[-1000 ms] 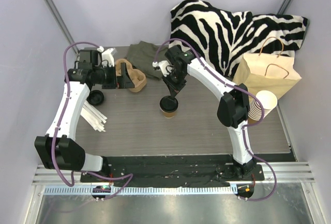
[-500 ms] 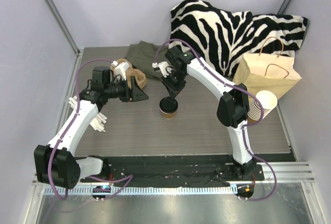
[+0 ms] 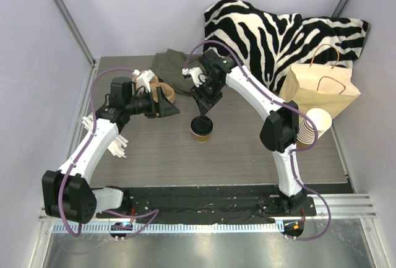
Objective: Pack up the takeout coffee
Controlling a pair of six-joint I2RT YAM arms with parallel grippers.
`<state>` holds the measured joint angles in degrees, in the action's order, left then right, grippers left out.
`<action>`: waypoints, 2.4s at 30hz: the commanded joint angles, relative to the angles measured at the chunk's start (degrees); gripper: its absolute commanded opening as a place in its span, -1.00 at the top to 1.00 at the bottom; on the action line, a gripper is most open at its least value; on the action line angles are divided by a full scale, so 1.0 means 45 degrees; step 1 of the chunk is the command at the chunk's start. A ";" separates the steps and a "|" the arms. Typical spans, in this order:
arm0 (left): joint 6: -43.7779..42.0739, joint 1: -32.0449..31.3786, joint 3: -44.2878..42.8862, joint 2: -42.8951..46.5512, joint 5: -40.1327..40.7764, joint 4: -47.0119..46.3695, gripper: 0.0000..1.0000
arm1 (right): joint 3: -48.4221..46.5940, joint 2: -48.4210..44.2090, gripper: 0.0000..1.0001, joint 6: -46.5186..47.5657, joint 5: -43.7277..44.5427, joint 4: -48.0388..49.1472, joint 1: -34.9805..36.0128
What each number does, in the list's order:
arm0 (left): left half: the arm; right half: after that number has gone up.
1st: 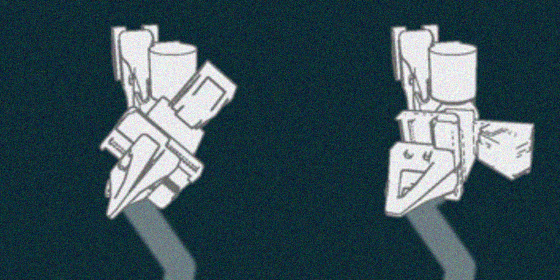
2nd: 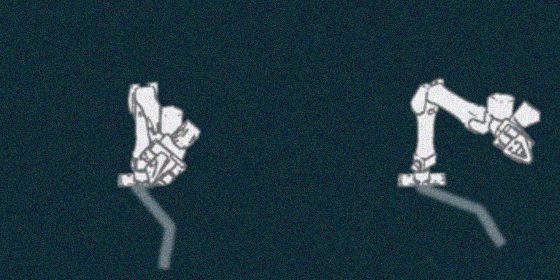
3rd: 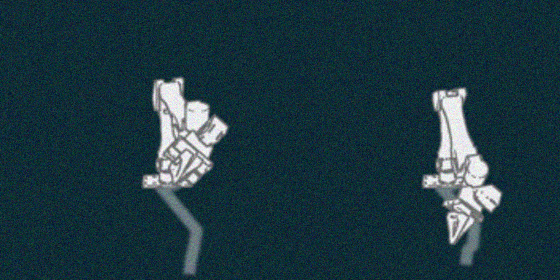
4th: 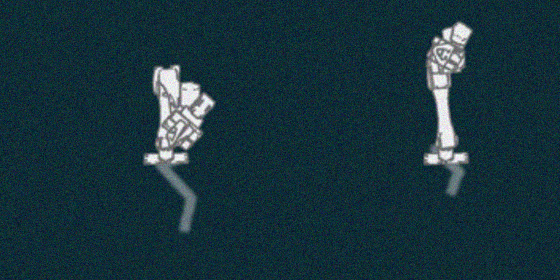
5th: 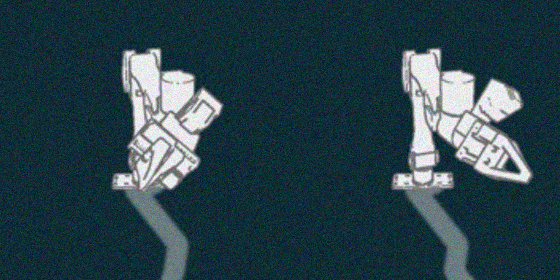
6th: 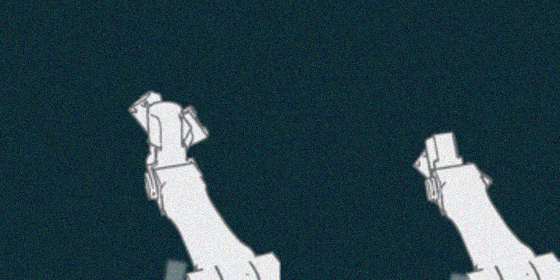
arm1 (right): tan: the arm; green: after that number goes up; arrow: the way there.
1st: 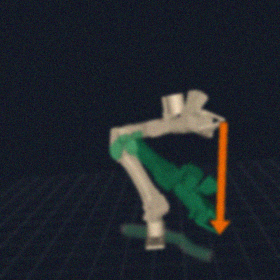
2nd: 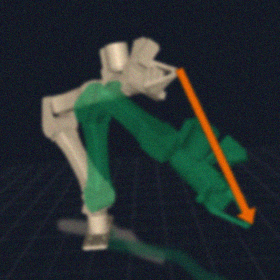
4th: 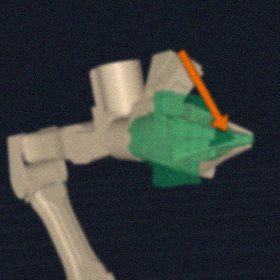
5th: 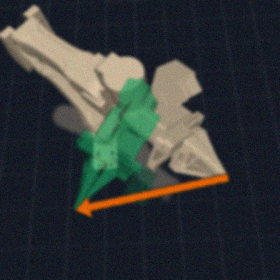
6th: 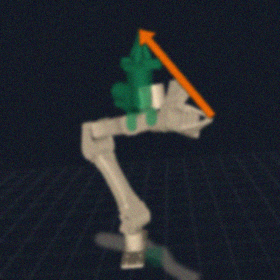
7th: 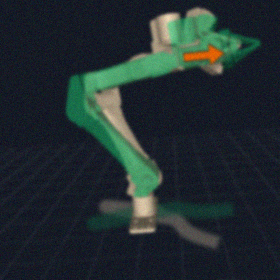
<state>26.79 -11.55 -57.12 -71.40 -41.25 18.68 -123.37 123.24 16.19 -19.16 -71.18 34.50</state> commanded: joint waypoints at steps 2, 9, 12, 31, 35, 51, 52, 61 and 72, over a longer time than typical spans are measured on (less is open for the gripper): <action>-0.0054 0.0028 -0.0100 0.0163 -0.0616 -0.0479 -0.46 | -0.0477 -0.1506 0.05 0.0095 -0.2723 -0.0238 -0.1432; -0.0113 -0.0655 -0.0216 -0.0305 -0.0461 -0.0498 -0.31 | 0.3562 -0.2754 0.46 -0.2322 -0.7496 0.3614 -0.2159; -0.0093 -0.1006 -0.0216 -0.0423 -0.0364 -0.0595 -0.26 | 0.5750 -0.3360 0.61 -0.5073 -0.8378 0.6855 -0.2159; -0.2724 -0.3095 -0.2400 -0.2298 0.2972 0.2019 0.36 | 1.0853 -0.3539 0.98 -0.9300 -0.7325 1.1891 -0.2003; -0.4033 -0.3857 -0.3378 -0.2708 0.4380 0.3152 0.50 | 1.1048 -0.3422 0.98 -0.9300 -0.7149 1.1911 -0.2003; -0.5894 -0.6222 -0.3830 -0.4094 0.6999 0.3760 0.76 | 1.1322 -0.3305 0.98 -0.9241 -0.6876 1.1911 -0.2003; -0.5894 -0.6222 -0.3791 -0.4231 0.7038 0.3721 0.77 | 1.1341 -0.3266 0.98 -0.9203 -0.6837 1.1892 -0.2022; -0.6382 -0.6222 -0.3126 -0.4917 0.7254 0.4150 0.93 | 1.1829 -0.3031 0.98 -0.8929 -0.6739 1.1989 -0.2022; -0.6499 -0.6689 -0.5040 -0.3353 0.6980 0.4756 0.91 | 1.1889 -0.3148 0.98 -0.8890 -0.6778 1.2086 -0.2003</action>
<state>-0.80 -39.94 -75.31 -91.46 -9.21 39.81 -72.27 108.88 -27.07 -55.70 -13.96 25.12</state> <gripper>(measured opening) 0.042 0.030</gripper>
